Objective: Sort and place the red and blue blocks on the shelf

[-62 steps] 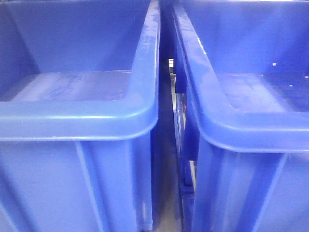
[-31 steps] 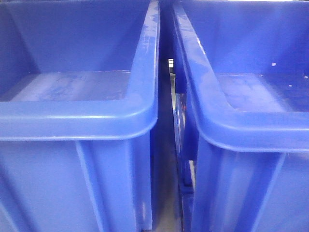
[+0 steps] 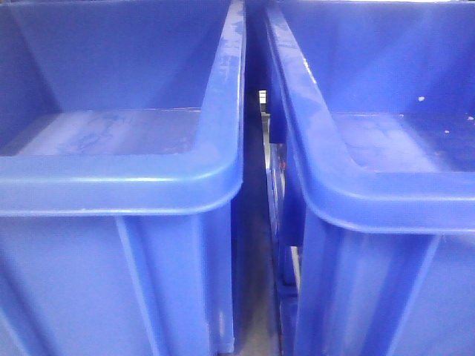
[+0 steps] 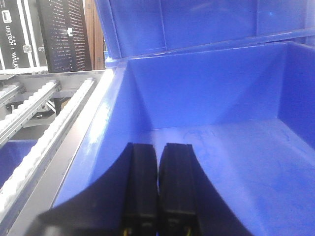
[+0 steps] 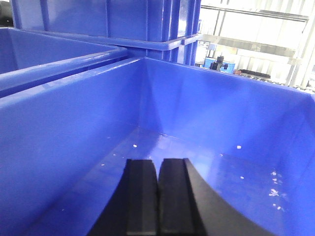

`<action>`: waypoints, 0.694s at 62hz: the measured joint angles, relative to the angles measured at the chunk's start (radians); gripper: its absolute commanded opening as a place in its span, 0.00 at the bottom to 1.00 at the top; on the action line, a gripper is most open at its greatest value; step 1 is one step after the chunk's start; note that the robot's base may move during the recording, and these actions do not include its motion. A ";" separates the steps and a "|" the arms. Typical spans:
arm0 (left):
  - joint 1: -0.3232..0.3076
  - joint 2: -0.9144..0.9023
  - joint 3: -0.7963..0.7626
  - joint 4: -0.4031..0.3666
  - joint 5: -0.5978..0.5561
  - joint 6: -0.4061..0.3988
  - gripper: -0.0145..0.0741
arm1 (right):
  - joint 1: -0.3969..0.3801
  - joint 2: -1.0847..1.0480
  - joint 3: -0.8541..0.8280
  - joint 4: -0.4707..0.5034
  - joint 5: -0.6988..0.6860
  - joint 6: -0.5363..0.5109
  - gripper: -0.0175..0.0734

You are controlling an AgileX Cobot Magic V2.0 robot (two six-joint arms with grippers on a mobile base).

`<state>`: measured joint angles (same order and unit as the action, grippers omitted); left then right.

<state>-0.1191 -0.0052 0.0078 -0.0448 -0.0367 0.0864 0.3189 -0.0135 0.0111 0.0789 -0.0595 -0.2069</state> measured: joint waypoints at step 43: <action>0.000 0.000 0.000 0.000 0.000 0.000 0.26 | -0.047 0.000 0.002 0.005 -0.010 0.000 0.25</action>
<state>-0.1191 -0.0052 0.0078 -0.0448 -0.0367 0.0864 0.2720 -0.0135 0.0133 0.0841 -0.0693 -0.2069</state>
